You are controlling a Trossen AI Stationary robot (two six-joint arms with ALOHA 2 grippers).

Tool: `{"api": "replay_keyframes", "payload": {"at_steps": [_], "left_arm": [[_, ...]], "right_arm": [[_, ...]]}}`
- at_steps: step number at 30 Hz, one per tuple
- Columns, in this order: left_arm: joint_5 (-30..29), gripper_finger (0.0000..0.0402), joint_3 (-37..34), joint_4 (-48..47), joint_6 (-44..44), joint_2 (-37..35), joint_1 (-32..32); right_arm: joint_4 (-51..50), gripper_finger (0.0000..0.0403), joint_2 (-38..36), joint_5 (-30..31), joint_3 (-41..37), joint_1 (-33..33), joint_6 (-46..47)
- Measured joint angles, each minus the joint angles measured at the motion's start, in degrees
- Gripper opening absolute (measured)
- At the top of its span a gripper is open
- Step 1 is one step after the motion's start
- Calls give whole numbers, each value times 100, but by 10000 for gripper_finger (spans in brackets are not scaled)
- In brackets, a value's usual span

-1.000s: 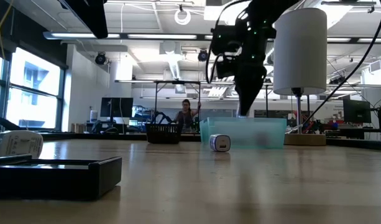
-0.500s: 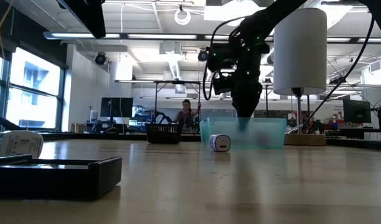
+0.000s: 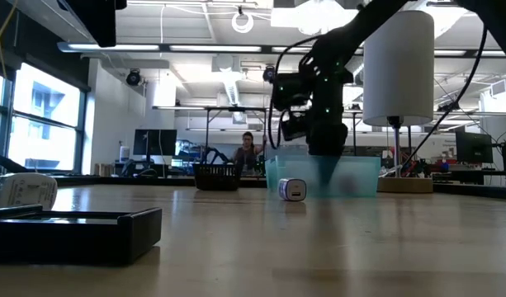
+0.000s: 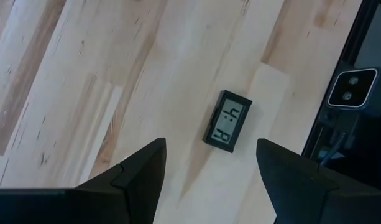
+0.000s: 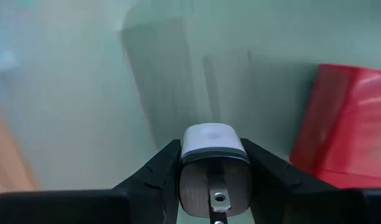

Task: Pick & Place Office items
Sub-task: Put the white charger adapter into the blue bin, then put the pink charger adapter into the blue bin

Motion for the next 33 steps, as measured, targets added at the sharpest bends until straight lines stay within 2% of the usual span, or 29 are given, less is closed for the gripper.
{"api": "replay_keyframes", "payload": {"at_steps": [5, 19, 27, 33], "left_arm": [[-2, 242, 0, 5, 0, 0, 2], [-4, 242, 0, 8, 4, 0, 5], [178, 242, 0, 7, -7, 0, 90], [332, 242, 0, 7, -159, 0, 129]], "right_arm": [[9, 134, 175, 1, 0, 0, 55], [113, 166, 161, -31, 0, 72, 930], [102, 232, 134, 49, -2, 101, 929], [-4, 286, 76, 373, -4, 99, 792]]}}
